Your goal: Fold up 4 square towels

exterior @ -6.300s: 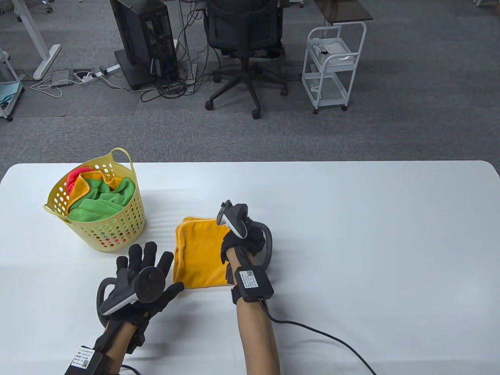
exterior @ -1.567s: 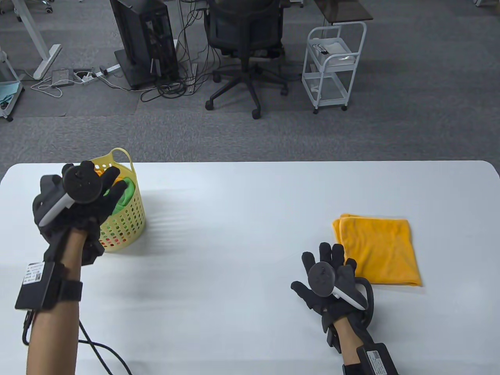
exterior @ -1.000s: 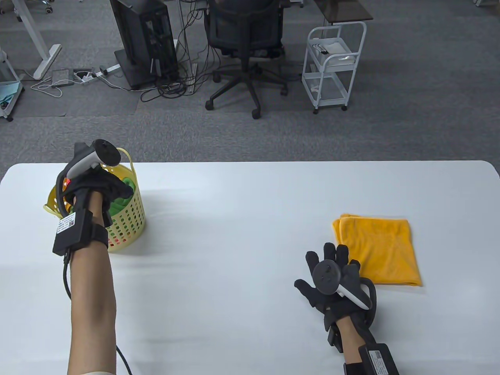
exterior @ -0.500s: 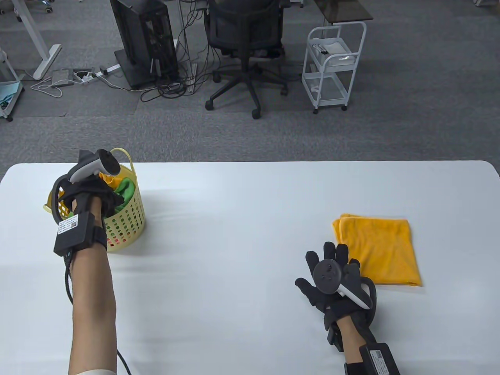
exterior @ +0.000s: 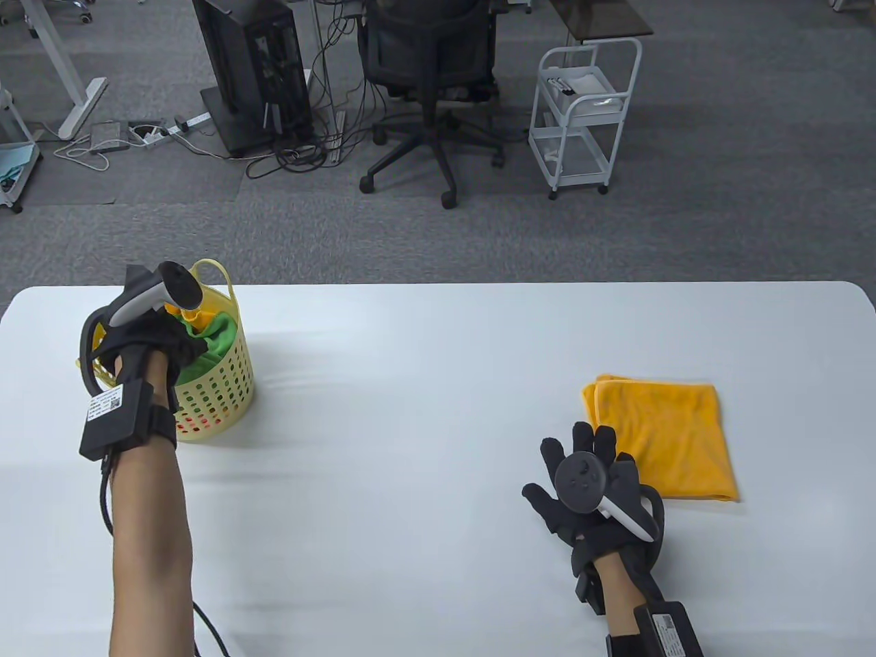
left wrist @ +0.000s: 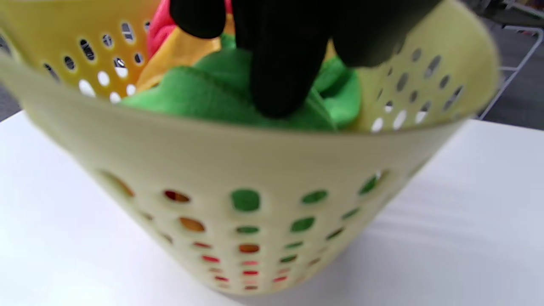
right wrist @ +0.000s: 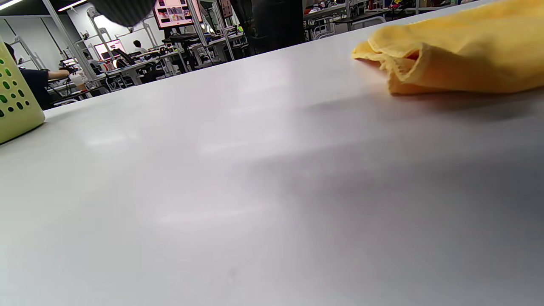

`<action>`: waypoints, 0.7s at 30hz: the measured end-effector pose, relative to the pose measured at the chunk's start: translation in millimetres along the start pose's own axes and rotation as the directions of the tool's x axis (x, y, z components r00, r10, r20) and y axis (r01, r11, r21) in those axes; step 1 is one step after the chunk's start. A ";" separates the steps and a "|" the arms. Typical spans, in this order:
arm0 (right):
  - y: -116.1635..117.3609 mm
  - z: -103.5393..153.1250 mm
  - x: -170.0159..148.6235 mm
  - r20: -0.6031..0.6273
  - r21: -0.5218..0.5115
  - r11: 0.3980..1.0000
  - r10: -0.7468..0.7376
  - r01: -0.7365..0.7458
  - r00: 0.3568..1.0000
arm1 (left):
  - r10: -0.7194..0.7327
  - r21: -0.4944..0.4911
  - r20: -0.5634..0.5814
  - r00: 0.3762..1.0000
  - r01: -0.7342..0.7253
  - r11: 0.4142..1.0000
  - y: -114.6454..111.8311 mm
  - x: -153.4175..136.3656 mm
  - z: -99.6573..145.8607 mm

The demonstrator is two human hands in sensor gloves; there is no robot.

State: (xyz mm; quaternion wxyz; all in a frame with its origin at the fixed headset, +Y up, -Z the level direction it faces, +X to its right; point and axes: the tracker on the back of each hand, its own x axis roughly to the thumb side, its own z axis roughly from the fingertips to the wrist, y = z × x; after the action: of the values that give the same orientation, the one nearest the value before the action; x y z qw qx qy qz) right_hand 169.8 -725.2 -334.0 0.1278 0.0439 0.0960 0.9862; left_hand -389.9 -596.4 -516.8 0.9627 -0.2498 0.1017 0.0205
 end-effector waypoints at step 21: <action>2.6 0.8 5.5 0.023 0.003 1.000 0.016 -0.016 1.000 | 0.147 0.416 0.350 0.925 -0.294 0.861 42.8 10.3 96.0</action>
State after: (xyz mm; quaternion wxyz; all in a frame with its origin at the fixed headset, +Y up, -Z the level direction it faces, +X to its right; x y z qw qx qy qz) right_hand 164.0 -726.1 -332.3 0.1209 0.0560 0.0956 0.9865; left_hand -365.8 -512.5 -457.2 0.9892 0.0053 -0.0189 0.1455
